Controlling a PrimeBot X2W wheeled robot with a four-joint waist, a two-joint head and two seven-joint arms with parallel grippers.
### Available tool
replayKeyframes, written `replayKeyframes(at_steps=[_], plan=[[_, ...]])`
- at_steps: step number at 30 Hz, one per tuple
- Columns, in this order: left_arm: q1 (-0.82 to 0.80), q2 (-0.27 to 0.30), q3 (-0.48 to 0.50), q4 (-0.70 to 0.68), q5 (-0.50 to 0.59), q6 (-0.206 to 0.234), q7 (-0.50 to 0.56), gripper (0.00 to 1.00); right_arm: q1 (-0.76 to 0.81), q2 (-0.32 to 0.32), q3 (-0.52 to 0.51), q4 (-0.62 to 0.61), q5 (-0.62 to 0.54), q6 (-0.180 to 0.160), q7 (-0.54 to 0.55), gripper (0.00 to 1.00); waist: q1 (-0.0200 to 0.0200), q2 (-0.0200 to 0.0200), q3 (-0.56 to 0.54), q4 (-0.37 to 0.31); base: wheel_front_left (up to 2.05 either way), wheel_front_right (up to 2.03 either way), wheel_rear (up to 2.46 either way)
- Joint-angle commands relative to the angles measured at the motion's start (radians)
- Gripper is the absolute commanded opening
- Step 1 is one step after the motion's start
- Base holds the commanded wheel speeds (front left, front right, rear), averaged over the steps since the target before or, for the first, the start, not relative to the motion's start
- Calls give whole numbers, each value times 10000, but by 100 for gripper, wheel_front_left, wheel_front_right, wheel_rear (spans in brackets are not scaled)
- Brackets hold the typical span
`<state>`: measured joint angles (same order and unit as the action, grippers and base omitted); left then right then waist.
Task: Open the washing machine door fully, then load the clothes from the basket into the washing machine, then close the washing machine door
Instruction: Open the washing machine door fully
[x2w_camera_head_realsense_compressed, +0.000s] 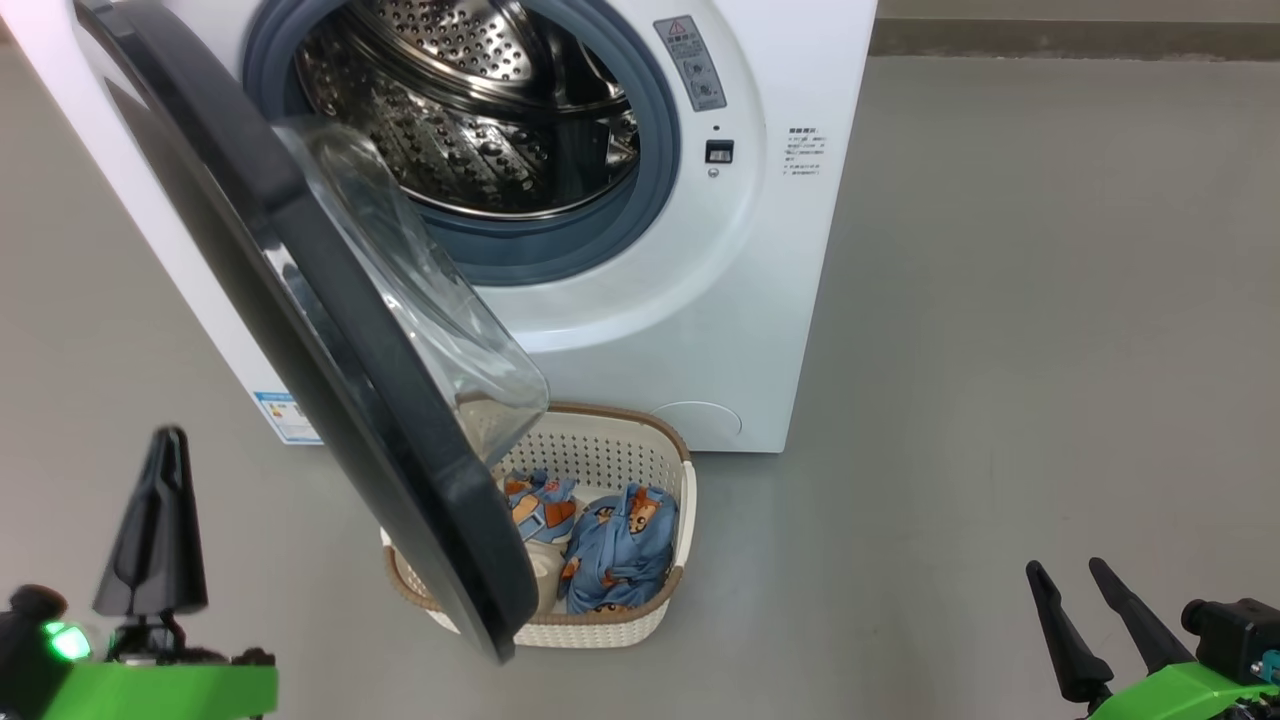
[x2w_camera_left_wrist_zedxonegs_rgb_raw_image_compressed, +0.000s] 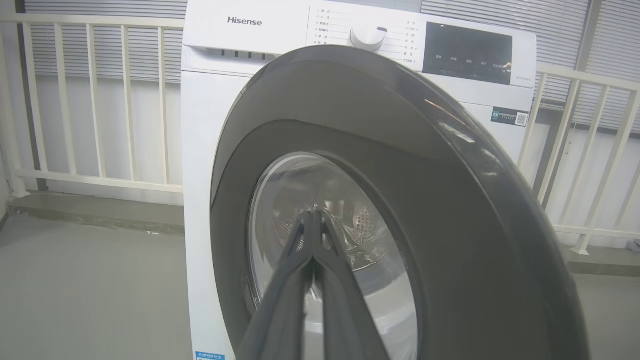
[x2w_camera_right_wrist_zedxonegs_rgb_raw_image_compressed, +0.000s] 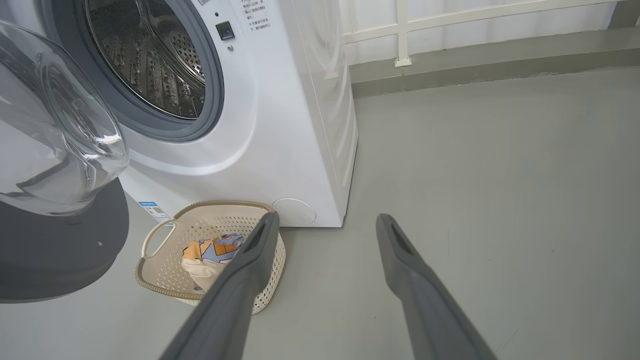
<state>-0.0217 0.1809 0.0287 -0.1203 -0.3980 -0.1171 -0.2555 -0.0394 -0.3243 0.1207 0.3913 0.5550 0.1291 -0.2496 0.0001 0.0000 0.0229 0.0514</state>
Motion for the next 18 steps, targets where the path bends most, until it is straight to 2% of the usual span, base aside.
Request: replayKeyframes(at_steps=[1, 9, 14, 18], plan=[[-487, 189, 368, -532, 130, 107, -63, 0, -4, -212, 153, -268, -156, 16, -122, 100, 0, 0, 33, 14, 0, 0, 0], [-637, -96, -401, -2845, 329, 368, 738, 0, -15, -205, -16, -365, -306, 16, -122, 100, 0, 0, 158, 75, 0, 0, 0], [-834, -402, -1494, -3891, 530, 367, 1390, 0, -39, -164, -51, -397, -369, 16, -122, 100, 0, 0, 239, 77, 0, 0, 0], [-918, -666, -2640, -4107, 557, 277, 1841, 0, -98, -138, -73, -415, -416, 16, -122, 100, 0, 0, 347, 78, 0, 0, 0]])
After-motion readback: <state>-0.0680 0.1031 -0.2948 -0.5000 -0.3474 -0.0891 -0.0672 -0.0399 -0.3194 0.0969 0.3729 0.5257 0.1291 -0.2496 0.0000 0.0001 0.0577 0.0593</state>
